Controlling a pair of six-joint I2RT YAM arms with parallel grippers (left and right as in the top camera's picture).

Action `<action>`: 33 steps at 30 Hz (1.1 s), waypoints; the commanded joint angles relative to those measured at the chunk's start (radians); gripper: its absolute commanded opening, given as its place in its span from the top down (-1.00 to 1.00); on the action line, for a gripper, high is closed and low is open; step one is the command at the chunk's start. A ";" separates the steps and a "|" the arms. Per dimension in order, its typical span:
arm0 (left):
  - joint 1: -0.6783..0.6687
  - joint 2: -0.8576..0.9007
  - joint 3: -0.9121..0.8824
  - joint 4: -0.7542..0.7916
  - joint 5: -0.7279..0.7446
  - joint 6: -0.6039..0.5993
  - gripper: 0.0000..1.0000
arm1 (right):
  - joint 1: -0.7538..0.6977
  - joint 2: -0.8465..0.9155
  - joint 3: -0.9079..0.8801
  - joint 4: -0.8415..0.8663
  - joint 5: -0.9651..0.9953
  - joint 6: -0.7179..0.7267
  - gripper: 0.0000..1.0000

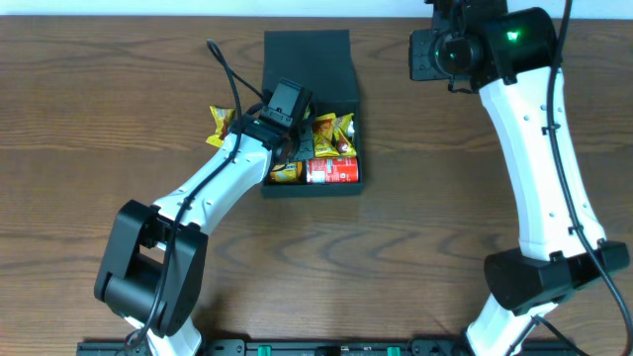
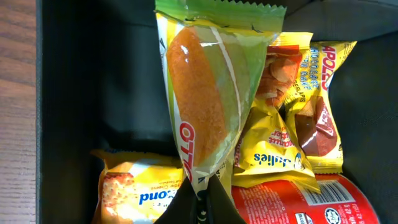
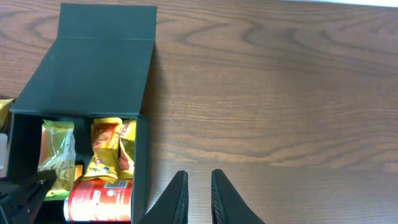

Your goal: Pack container

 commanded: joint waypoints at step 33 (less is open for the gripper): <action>-0.001 0.055 0.014 0.033 0.026 0.026 -0.47 | -0.009 -0.002 0.003 -0.008 -0.002 -0.008 0.78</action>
